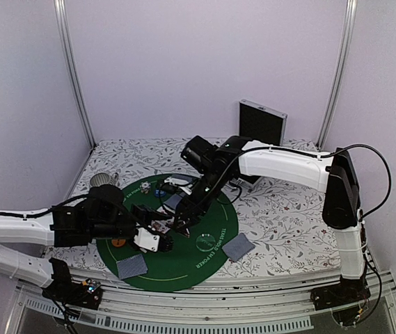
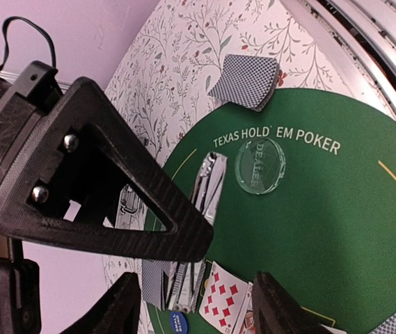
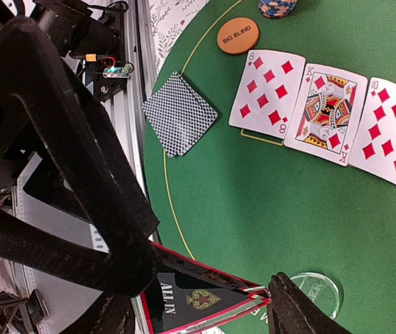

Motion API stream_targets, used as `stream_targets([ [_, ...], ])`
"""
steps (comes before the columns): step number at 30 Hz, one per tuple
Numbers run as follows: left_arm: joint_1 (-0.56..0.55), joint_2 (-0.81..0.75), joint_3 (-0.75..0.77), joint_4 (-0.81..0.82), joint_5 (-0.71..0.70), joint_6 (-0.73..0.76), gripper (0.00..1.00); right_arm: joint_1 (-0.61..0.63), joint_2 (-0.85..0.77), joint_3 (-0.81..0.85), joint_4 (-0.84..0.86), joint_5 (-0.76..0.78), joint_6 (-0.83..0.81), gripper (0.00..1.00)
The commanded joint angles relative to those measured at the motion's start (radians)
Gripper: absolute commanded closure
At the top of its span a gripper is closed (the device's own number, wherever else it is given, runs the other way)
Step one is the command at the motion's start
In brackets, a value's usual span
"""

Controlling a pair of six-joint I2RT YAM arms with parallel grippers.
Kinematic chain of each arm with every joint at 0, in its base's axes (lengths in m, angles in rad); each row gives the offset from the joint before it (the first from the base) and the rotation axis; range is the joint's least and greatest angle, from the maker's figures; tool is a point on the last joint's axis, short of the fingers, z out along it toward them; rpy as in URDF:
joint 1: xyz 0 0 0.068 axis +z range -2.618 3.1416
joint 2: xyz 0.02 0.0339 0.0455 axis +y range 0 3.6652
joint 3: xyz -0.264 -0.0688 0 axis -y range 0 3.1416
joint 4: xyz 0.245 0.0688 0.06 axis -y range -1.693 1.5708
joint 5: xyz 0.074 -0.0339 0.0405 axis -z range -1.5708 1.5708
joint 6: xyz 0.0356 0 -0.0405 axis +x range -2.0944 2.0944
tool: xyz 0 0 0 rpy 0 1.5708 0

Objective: Distribute texas hold em gaming equipment
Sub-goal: Pass from the right arm to the left

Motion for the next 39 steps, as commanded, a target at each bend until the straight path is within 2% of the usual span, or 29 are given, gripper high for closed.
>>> stream_targets([
  [1, -0.013, 0.011, 0.033, -0.009, -0.013, -0.016, 0.44, 0.018, -0.02, 0.042, -0.002, -0.028, -0.017, 0.45],
  [9, -0.016, 0.032, 0.058, -0.038, -0.002, -0.016, 0.58, 0.029, -0.012, 0.058, -0.004, -0.03, -0.016, 0.46],
  [12, -0.02, 0.037, 0.063, -0.047, -0.005, -0.012, 0.73, 0.029, -0.011, 0.06, -0.002, -0.029, -0.015, 0.46],
  [16, -0.022, 0.036, 0.056, -0.039, -0.013, -0.006, 0.98, 0.029, -0.007, 0.063, -0.002, -0.032, -0.017, 0.46],
  [17, -0.024, 0.034, 0.054, -0.035, -0.017, -0.003, 1.0, 0.029, -0.007, 0.063, -0.001, -0.027, -0.018, 0.47],
  [21, -0.025, 0.017, 0.042, -0.029, -0.033, -0.007, 1.0, 0.029, -0.003, 0.063, -0.014, 0.009, -0.018, 0.46],
  [22, -0.024, 0.013, 0.039, -0.031, -0.042, -0.013, 1.0, 0.028, -0.006, 0.062, -0.017, 0.025, -0.018, 0.43],
  [23, -0.025, 0.011, 0.039, -0.038, -0.052, -0.02, 1.0, 0.026, -0.011, 0.061, -0.018, 0.059, -0.017, 0.34],
  [25, -0.025, 0.009, 0.044, -0.065, -0.09, -0.043, 1.0, 0.016, -0.038, 0.053, -0.006, 0.124, -0.004, 0.04],
  [26, -0.025, 0.01, 0.05, -0.084, -0.111, -0.057, 1.0, 0.004, -0.055, 0.044, 0.008, 0.153, 0.005, 0.0],
  [30, 0.015, 0.017, 0.07, -0.182, -0.214, -0.129, 1.0, -0.09, -0.179, -0.084, 0.123, 0.215, 0.099, 0.01],
  [35, 0.182, 0.027, 0.097, -0.215, -0.301, -0.228, 1.0, -0.19, -0.364, -0.304, 0.304, 0.242, 0.209, 0.01],
  [39, 0.321, 0.138, 0.173, -0.205, -0.362, -0.32, 1.0, -0.198, -0.412, -0.382, 0.338, 0.249, 0.206, 0.01],
])
